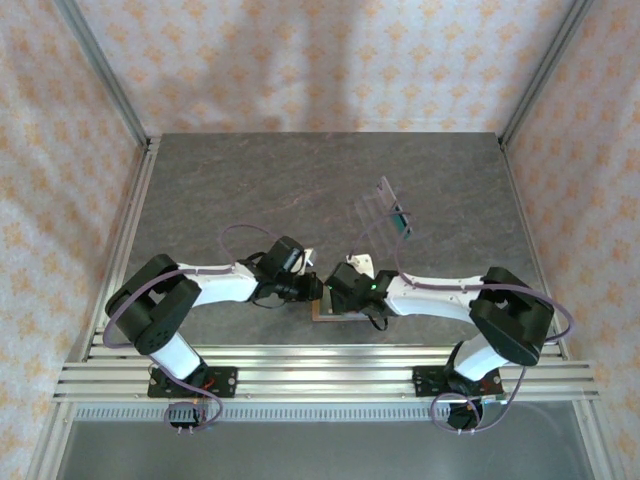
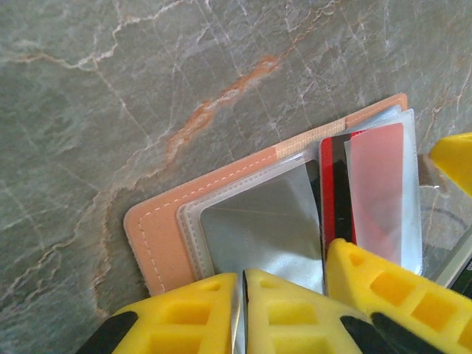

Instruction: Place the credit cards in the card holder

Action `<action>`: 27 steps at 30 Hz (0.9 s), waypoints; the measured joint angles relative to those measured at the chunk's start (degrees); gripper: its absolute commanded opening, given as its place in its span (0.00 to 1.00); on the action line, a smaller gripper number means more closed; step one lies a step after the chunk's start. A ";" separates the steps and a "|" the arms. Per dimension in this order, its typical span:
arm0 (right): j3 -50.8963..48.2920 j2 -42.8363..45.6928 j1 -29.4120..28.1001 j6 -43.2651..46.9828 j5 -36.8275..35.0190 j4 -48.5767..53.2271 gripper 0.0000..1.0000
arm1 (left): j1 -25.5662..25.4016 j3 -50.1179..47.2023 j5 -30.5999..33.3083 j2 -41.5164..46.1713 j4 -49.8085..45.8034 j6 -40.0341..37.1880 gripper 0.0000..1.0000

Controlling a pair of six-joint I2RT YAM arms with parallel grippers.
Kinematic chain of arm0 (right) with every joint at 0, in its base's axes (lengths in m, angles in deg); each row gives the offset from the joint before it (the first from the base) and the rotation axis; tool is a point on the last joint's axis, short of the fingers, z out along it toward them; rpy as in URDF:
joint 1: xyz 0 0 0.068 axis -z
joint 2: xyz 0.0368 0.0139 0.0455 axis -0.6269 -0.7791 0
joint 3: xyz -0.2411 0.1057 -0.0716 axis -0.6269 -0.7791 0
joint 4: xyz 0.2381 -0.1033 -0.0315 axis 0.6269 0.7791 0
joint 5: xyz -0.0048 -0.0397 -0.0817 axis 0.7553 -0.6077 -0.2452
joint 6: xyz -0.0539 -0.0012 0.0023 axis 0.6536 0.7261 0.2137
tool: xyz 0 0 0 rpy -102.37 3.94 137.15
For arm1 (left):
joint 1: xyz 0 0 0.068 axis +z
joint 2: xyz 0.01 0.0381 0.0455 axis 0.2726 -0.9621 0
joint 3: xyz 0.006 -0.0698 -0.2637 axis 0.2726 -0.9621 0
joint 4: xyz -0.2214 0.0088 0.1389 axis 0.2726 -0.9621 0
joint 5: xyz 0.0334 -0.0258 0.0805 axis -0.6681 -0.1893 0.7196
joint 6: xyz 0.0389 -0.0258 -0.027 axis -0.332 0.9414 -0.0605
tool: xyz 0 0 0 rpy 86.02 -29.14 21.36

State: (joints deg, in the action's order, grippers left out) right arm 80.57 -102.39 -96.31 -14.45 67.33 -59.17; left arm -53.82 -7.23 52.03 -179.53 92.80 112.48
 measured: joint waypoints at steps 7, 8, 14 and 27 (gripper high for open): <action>-4.07 6.12 0.00 0.33 -1.25 1.18 0.99 | 0.28 -0.92 -0.09 0.63 0.42 -0.42 0.14; -4.98 7.32 0.00 0.70 -1.20 1.22 0.99 | 0.28 -0.94 -0.07 0.66 0.37 -0.63 0.15; -5.95 10.01 0.00 2.67 0.50 2.08 0.99 | 0.31 -1.42 0.07 1.20 0.37 -0.81 0.15; -1.22 2.67 -1.66 2.71 5.53 -1.22 0.99 | 0.31 -1.42 0.09 1.18 0.35 -0.79 0.15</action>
State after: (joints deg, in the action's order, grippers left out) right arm 79.34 -99.73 -97.98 -11.74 72.86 -60.39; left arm -53.51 -8.65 52.11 -178.35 93.15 111.69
